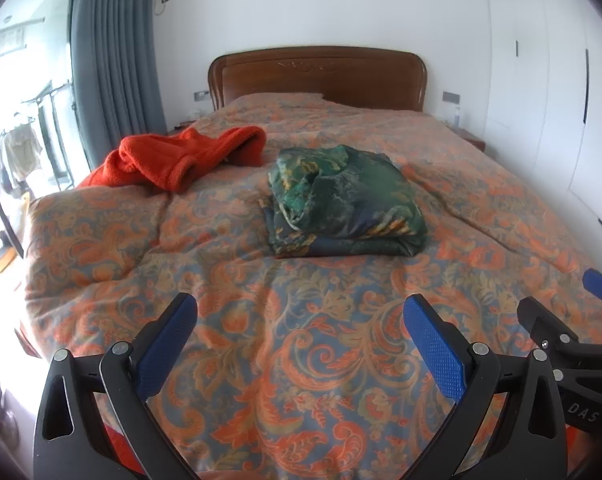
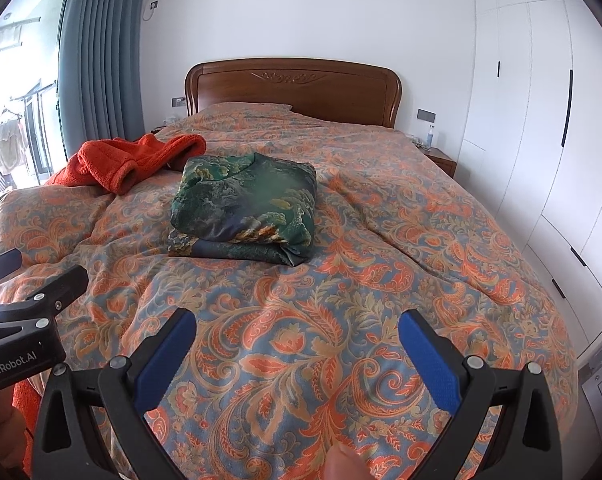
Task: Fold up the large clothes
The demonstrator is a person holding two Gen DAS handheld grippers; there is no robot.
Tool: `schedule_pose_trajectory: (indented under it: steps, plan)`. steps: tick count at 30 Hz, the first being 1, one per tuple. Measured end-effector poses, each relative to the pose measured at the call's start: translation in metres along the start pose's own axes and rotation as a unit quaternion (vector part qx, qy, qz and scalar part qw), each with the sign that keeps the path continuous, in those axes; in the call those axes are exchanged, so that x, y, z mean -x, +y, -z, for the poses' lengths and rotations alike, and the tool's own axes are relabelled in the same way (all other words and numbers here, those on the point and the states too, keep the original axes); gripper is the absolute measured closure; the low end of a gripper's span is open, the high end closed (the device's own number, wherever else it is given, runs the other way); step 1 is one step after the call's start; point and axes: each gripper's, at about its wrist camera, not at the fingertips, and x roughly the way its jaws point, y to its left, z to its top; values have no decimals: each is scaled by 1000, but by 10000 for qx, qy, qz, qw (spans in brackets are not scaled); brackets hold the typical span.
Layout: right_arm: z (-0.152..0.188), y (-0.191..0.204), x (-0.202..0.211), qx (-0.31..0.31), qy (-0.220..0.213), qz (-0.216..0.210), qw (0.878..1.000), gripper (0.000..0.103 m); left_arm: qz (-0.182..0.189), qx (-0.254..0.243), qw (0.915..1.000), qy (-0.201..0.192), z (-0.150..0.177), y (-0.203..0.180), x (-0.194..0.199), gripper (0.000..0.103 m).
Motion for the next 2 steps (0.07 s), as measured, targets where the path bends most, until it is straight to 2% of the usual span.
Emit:
schedule_pose_trajectory:
  steps: [2]
  plan:
    - [0,0,-1,-20,7,-8,10000,0,-13,-17,10000,-8,0,0,0,0]
